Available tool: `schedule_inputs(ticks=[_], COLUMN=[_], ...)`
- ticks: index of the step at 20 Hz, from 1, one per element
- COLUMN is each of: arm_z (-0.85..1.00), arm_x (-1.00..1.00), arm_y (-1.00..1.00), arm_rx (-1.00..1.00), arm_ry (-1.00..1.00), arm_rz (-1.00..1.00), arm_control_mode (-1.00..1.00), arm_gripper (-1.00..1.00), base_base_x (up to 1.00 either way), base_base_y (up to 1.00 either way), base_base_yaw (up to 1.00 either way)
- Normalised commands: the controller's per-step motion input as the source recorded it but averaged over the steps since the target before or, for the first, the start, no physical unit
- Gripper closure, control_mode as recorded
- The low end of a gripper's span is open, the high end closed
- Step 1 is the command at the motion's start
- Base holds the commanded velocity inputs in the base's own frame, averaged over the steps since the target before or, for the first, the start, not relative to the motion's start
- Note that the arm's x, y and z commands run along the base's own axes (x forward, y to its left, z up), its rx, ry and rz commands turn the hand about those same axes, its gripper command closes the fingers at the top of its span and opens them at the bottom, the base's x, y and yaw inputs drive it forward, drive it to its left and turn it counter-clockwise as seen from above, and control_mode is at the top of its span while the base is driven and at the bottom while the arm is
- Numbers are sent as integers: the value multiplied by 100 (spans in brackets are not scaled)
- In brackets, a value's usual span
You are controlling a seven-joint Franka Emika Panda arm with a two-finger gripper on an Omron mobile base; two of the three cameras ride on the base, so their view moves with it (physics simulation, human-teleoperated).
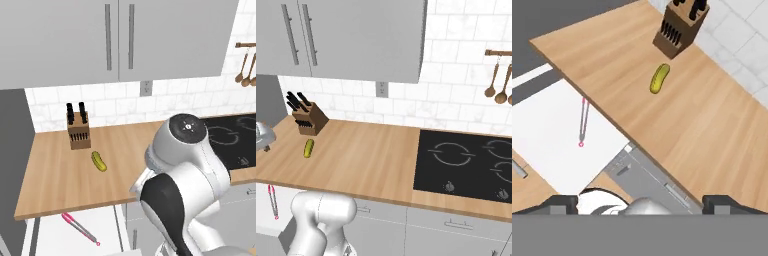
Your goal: Pick the tongs from the drawer and place it on the counter.
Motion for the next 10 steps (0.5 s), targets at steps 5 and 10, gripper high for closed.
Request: schedule_inputs(ticks=[5,10], arm_z=[-1,-2], arm_x=[-61,-52], arm_y=[90,77], arm_rx=[-21,-17], arm_ry=[0,0], arm_rz=[34,34], arm_control_mode=[-100,-100], arm_gripper=[-100,-100], base_base_x=[0,0], base_base_y=[0,0], base_base_yaw=[0,0])
